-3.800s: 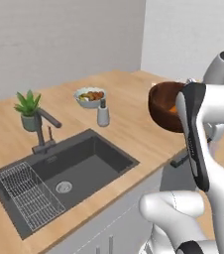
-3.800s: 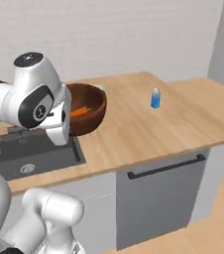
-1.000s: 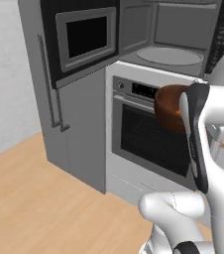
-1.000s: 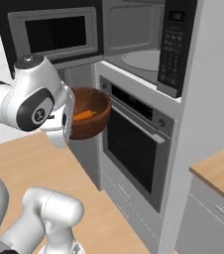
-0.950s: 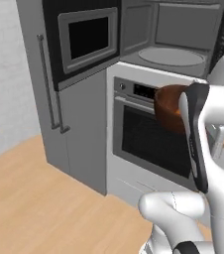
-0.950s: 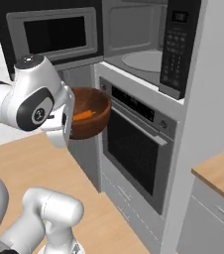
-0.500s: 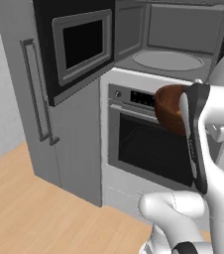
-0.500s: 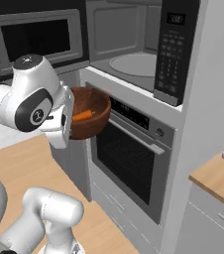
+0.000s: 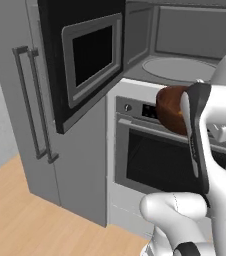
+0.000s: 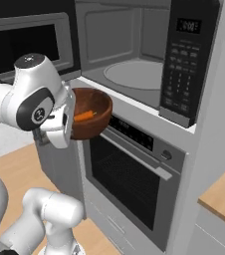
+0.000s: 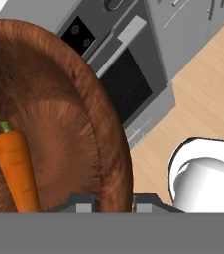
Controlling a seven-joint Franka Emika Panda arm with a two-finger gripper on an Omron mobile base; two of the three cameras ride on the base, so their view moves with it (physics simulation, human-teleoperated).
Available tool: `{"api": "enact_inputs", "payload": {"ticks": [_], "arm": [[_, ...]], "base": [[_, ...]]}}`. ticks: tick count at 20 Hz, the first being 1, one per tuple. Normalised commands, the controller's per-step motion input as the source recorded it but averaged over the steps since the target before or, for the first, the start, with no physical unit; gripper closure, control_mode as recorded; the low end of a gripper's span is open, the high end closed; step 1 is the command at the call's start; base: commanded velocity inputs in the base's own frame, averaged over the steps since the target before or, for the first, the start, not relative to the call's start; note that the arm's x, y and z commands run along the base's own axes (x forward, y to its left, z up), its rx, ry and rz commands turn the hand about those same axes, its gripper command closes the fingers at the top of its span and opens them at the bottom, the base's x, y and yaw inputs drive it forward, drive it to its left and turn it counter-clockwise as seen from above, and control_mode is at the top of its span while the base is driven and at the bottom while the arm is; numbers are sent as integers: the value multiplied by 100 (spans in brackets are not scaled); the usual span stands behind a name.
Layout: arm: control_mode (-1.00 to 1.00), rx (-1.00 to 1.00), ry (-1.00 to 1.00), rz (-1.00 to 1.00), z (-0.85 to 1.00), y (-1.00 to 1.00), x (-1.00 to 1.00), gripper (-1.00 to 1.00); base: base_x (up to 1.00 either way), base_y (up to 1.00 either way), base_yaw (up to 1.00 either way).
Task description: Pick the carrot from the sink and place it in the bowl. Then pick the bowl and place it in the microwave. Then close the microwave door and press the start button.
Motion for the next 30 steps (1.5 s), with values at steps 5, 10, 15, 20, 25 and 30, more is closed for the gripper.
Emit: {"api": "enact_inputs", "payload": {"ticks": [5, 10, 15, 20, 25, 30], "arm": [[100, 0, 0, 0, 0, 0, 0, 100], [100, 0, 0, 0, 0, 0, 0, 100], [100, 0, 0, 0, 0, 0, 0, 100], [100, 0, 0, 0, 0, 0, 0, 100], [-100, 0, -9, 0, 31, -3, -4, 100], [-100, 0, -25, -12, 44, 0, 1, 100]], "base": [[17, -5, 11], [58, -25, 8], [4, -42, 14], [-1, -24, 8], [0, 0, 1], [0, 0, 0]]}}
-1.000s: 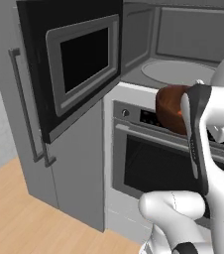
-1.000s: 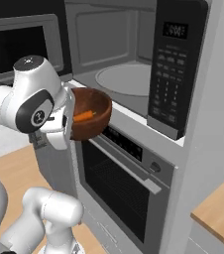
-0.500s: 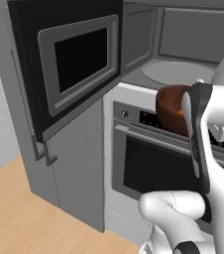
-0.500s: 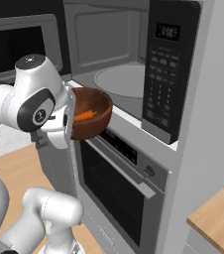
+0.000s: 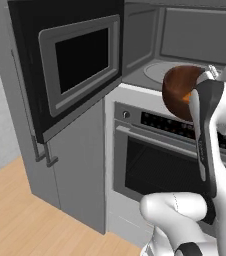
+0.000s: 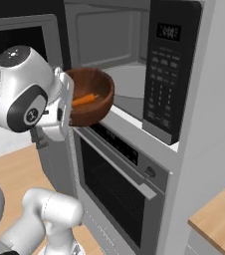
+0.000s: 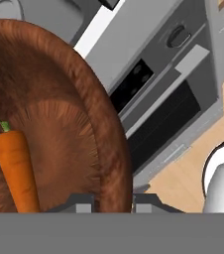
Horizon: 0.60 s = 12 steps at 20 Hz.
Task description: Pick the carrot from the sink and place it in the bowl. Then pick the bowl and place it in the microwave. Then close the microwave door and press the start button.
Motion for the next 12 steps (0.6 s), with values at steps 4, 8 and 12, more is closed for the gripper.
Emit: {"api": "enact_inputs", "payload": {"ticks": [4, 8, 12], "arm": [[-100, 0, -13, -21, 22, 0, 53, 100], [-100, 0, -10, -22, 21, 0, 57, 100], [-100, 4, -12, -19, 24, -2, 58, 100]], "base": [[0, 0, 0], [0, 0, 0], [0, 0, 0]]}}
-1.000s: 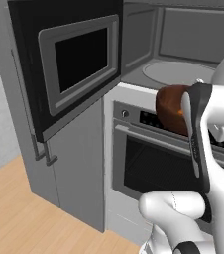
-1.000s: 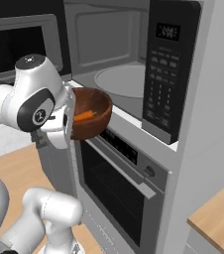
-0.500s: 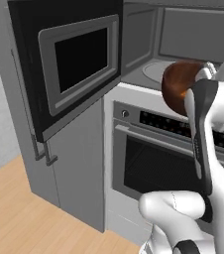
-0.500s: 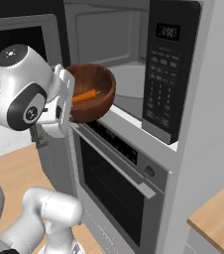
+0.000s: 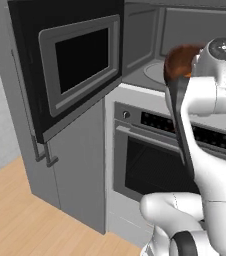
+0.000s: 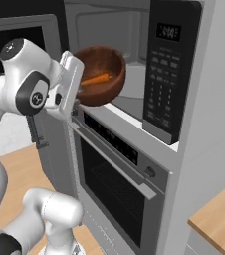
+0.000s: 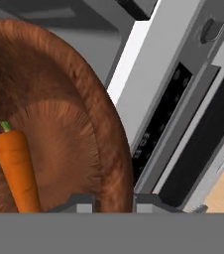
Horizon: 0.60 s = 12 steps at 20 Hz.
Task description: Pick the carrot from the sink and place it in the bowl. Then pick the bowl and place it in the microwave. Then close the microwave door and press the start button.
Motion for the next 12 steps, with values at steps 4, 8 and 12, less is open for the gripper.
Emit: {"api": "enact_inputs", "payload": {"ticks": [4, 8, 12], "arm": [[-100, 8, -4, -13, 17, -15, 56, 100], [-100, 8, 0, -4, 5, -21, 62, 100], [-100, 10, 0, -4, 21, -29, 57, 100]], "base": [[0, 0, 0], [0, 0, 0], [0, 0, 0]]}}
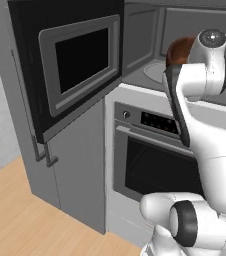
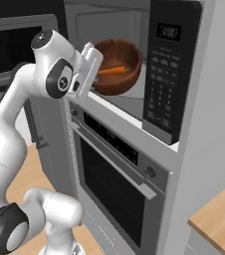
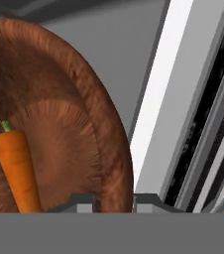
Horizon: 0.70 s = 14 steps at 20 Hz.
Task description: Pick the carrot from the sink and place it in the bowl. Then pick the bowl and place it in the microwave. Then close the microwave door and press the start button.
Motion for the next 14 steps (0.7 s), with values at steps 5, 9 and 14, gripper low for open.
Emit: {"api": "enact_inputs", "payload": {"ticks": [5, 9, 14], "arm": [[-100, 9, 0, -2, 17, -32, 50, 100], [-100, 3, 0, 0, 0, -25, 60, 100], [-100, 0, 0, 0, -13, -13, 61, 100]], "base": [[0, 0, 0], [0, 0, 0], [0, 0, 0]]}}
